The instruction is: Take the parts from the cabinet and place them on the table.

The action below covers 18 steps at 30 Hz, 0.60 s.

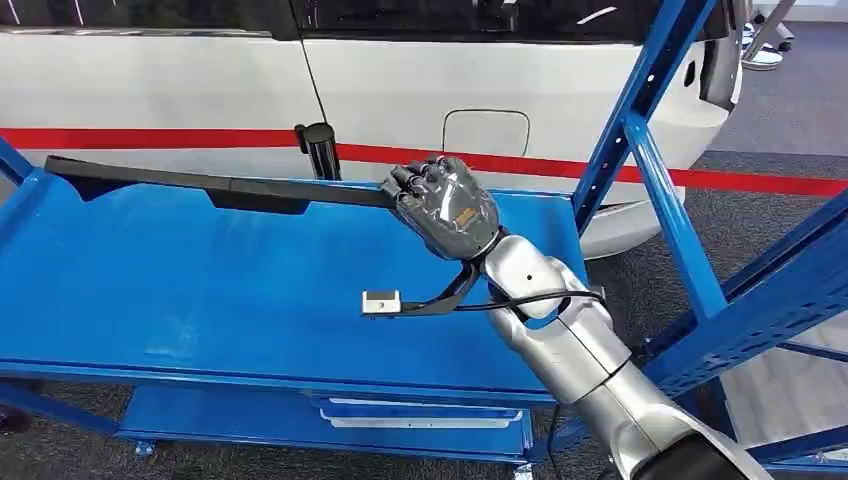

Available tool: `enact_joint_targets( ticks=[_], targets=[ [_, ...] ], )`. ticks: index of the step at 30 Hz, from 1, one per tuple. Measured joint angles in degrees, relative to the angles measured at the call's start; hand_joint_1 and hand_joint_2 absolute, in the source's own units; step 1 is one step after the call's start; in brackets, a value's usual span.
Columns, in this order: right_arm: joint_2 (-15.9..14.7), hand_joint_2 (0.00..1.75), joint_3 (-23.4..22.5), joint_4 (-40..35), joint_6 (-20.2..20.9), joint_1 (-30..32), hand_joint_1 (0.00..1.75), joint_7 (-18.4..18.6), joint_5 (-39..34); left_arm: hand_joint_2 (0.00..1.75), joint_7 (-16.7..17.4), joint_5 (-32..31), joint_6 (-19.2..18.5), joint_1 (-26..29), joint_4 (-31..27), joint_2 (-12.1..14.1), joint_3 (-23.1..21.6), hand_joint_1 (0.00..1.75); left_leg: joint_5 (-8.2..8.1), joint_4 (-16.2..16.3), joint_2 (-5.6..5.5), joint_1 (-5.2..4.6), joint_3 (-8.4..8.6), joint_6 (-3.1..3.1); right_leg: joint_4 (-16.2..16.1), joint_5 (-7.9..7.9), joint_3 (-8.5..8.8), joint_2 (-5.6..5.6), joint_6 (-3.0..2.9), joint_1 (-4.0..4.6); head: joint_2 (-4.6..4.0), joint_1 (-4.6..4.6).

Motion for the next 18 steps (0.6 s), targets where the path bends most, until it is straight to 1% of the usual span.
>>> enact_joint_targets(
  ticks=[1,2,3,4,5,6,7,8,9,10,11,12,13,14,15,16,17,18],
  targets=[
    [0.0,1.75,0.0,0.0,0.0,0.0,1.73,0.0,0.0,1.75,0.0,0.0,0.0,0.0,0.0,0.0,0.0,0.00,0.17,0.0,-0.01,0.11,-0.07,-0.28,-5.6,2.04,2.88,0.00,0.50,-0.19,0.00,-0.07],
    [0.0,1.75,-0.1,0.0,0.0,-0.1,1.73,0.0,0.0,1.75,0.0,0.0,0.0,0.0,0.0,0.0,0.0,0.00,0.35,0.1,-0.01,0.18,-0.15,-0.57,-10.5,3.26,5.56,0.00,0.66,-0.32,0.00,0.02],
    [0.0,1.75,-0.1,0.0,0.0,-0.1,1.73,0.0,0.0,1.75,0.0,0.0,0.0,0.0,0.0,0.0,0.0,0.00,0.48,0.2,-0.02,-0.08,-0.45,-0.96,-12.1,3.85,6.83,0.04,0.26,-0.20,0.00,-0.02],
    [0.0,1.75,-0.2,0.0,0.0,-0.1,1.73,0.0,0.0,1.75,0.0,0.0,0.0,0.0,0.0,0.0,0.0,0.00,0.76,0.3,-0.05,-0.07,-0.51,-1.41,-11.5,4.56,6.05,0.20,-0.11,0.30,0.00,-0.22],
    [0.0,1.75,-0.3,0.0,0.0,-0.1,1.73,0.0,0.0,1.75,0.0,0.0,0.0,0.0,0.0,0.0,0.0,0.00,0.89,0.5,-0.07,-0.11,-0.72,-1.74,-11.7,4.27,5.53,0.26,-0.59,0.35,0.00,-0.11],
    [0.0,1.75,-0.3,0.0,0.1,-0.1,1.73,0.0,0.0,1.75,0.1,0.0,0.0,0.0,0.0,0.0,0.0,0.00,1.31,0.4,-0.07,-0.01,-0.74,-2.22,-11.6,4.56,5.45,0.28,-0.96,0.36,0.00,-0.33],
    [0.0,1.75,-0.3,0.0,0.2,-0.1,1.73,0.0,0.0,1.75,0.1,0.0,0.1,0.1,0.0,0.0,0.0,0.00,1.41,0.4,-0.16,0.09,-1.02,-2.50,-11.9,4.88,5.25,0.20,-1.50,-0.24,0.00,-0.15],
    [0.0,1.75,-0.3,0.0,0.2,-0.3,1.73,0.0,0.0,1.75,0.2,0.0,0.1,0.1,0.0,0.0,0.0,0.00,0.39,1.0,-0.12,0.49,-1.57,-2.81,-11.9,5.32,5.12,0.08,-1.99,-0.54,0.00,-0.20],
    [0.1,1.75,-0.3,0.0,0.2,-0.3,1.73,0.0,0.0,1.75,0.2,0.0,0.1,0.1,0.0,0.0,0.0,0.00,-2.47,3.3,0.12,0.54,-2.41,-3.13,-11.9,5.77,4.68,0.05,-2.69,-0.40,0.00,-0.28],
    [0.1,1.75,-0.3,0.0,0.3,-0.3,1.73,0.0,0.0,1.75,0.2,0.0,0.1,0.1,0.0,0.0,0.0,0.00,-5.79,7.3,0.11,0.62,-3.76,-3.43,-11.9,6.09,4.27,-0.01,-3.14,-0.25,0.00,-0.31],
    [0.2,1.75,-0.3,0.0,0.3,-0.2,1.73,0.0,0.0,1.75,0.2,0.0,0.1,0.1,0.0,0.0,0.0,0.00,-8.48,11.9,0.11,0.63,-5.23,-3.73,-11.8,6.37,3.81,-0.13,-3.34,-0.11,0.00,-0.24],
    [0.2,1.75,-0.3,0.0,0.4,-0.2,1.73,0.0,0.0,1.75,0.2,0.0,0.1,0.1,0.0,0.0,0.0,0.00,-10.37,16.1,0.12,0.71,-6.50,-4.01,-11.8,6.73,3.30,-0.16,-3.44,0.03,0.00,-0.28],
    [0.2,1.75,-0.3,0.1,0.5,-0.1,1.73,0.0,0.0,1.75,0.2,0.0,0.1,0.1,0.0,0.0,0.0,0.00,-10.77,18.1,0.13,0.82,-6.69,-4.15,-11.7,7.05,2.85,-0.16,-3.37,0.15,0.00,-0.22],
    [0.2,1.75,-0.3,0.1,0.6,0.0,1.73,0.0,0.0,1.75,0.2,0.0,0.1,0.1,0.0,0.0,0.0,0.00,-10.05,17.4,0.14,0.93,-5.62,-4.14,-11.7,7.33,2.43,-0.15,-3.31,0.17,0.00,-0.28],
    [0.2,1.75,-0.3,0.2,0.6,0.0,1.73,0.0,0.0,1.75,0.2,0.0,0.1,0.1,0.0,0.0,0.0,0.00,-8.50,14.4,0.15,0.97,-3.25,-4.10,-11.6,7.63,2.06,-0.15,-3.19,0.17,0.00,-0.24],
    [0.2,1.75,-0.3,0.2,0.6,0.0,1.73,0.0,0.0,1.75,0.2,0.0,0.1,0.1,0.0,0.0,0.0,0.00,-6.68,9.5,0.16,1.01,0.14,-4.00,-11.5,7.77,1.78,-0.14,-3.00,0.16,0.00,-0.28],
    [0.2,1.75,-0.4,0.2,0.6,0.0,1.73,0.0,0.0,1.75,0.2,0.0,0.1,0.1,0.0,0.1,0.0,0.00,-5.30,4.2,0.16,1.05,3.82,-3.82,-11.3,7.92,1.63,-0.14,-2.77,0.15,0.00,-0.33],
    [0.2,1.75,-0.5,0.2,0.6,-0.1,1.73,0.0,0.0,1.75,0.2,0.0,0.1,0.0,0.0,0.1,0.0,0.00,-6.48,1.2,0.07,0.86,5.77,-3.55,-11.3,8.11,1.33,-0.14,-2.46,0.48,0.00,-0.26]
  ],
)
